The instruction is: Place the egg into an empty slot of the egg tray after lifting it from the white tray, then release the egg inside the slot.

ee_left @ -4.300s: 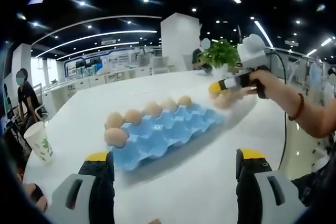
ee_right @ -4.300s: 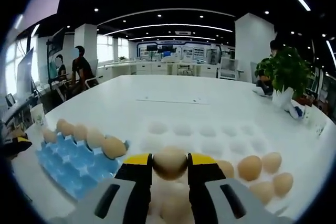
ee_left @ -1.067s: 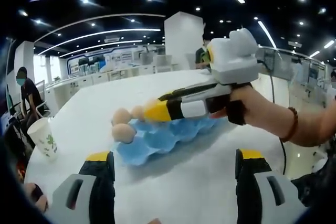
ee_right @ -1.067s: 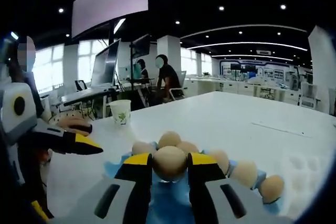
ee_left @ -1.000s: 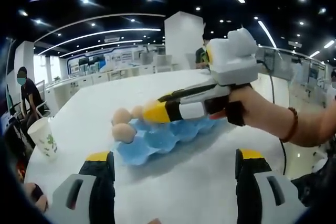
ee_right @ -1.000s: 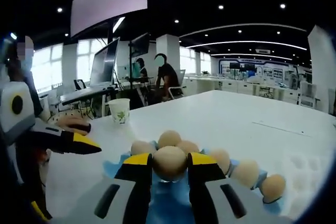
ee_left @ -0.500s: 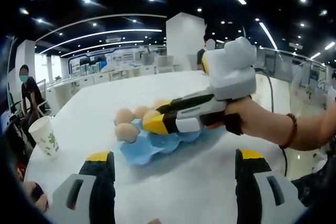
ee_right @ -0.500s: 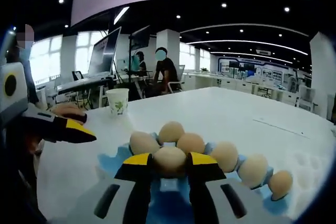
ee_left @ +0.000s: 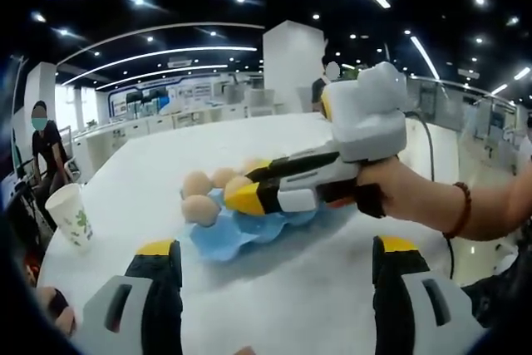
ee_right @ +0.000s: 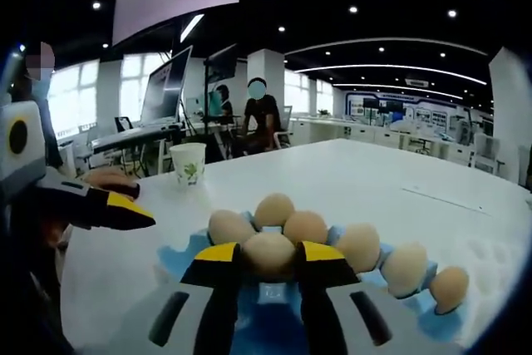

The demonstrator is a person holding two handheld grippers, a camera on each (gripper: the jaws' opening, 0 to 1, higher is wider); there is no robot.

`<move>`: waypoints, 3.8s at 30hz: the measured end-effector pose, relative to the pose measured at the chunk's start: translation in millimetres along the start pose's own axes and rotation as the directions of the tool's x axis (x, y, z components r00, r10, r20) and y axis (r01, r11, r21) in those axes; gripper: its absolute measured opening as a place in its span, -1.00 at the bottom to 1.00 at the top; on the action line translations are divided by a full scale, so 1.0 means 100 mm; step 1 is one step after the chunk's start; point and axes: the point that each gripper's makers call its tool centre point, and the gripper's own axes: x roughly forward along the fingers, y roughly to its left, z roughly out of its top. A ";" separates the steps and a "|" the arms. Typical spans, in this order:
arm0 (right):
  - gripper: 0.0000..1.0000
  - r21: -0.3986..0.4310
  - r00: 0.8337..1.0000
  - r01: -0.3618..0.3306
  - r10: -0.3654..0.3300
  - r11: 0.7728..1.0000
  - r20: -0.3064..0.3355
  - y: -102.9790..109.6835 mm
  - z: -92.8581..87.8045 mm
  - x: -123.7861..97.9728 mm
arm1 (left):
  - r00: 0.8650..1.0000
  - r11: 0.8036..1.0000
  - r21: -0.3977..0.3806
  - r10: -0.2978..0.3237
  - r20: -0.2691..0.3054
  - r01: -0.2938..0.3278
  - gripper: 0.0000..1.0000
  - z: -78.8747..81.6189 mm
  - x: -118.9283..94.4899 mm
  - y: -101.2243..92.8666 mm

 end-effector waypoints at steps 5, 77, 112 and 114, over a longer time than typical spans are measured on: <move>-0.26 0.002 0.999 0.020 -0.020 1.000 0.041 -0.02 0.06 -0.01 | 1.000 1.000 -0.002 0.004 -0.004 -0.004 0.95 -0.01 0.00 0.00; 0.81 0.059 0.962 0.246 -0.251 0.968 0.111 -1.04 0.15 -1.22 | 1.000 1.000 -0.015 -0.010 0.007 0.010 0.98 0.08 0.10 -0.12; 0.68 0.127 0.909 0.400 -0.411 0.908 0.077 -1.83 -0.22 -1.98 | 1.000 1.000 -0.007 -0.016 0.017 0.016 0.96 0.10 0.12 -0.10; 0.67 0.125 0.905 0.408 -0.418 0.904 0.073 -1.85 -0.24 -2.00 | 1.000 1.000 -0.004 -0.016 0.015 0.017 0.96 0.10 0.12 -0.10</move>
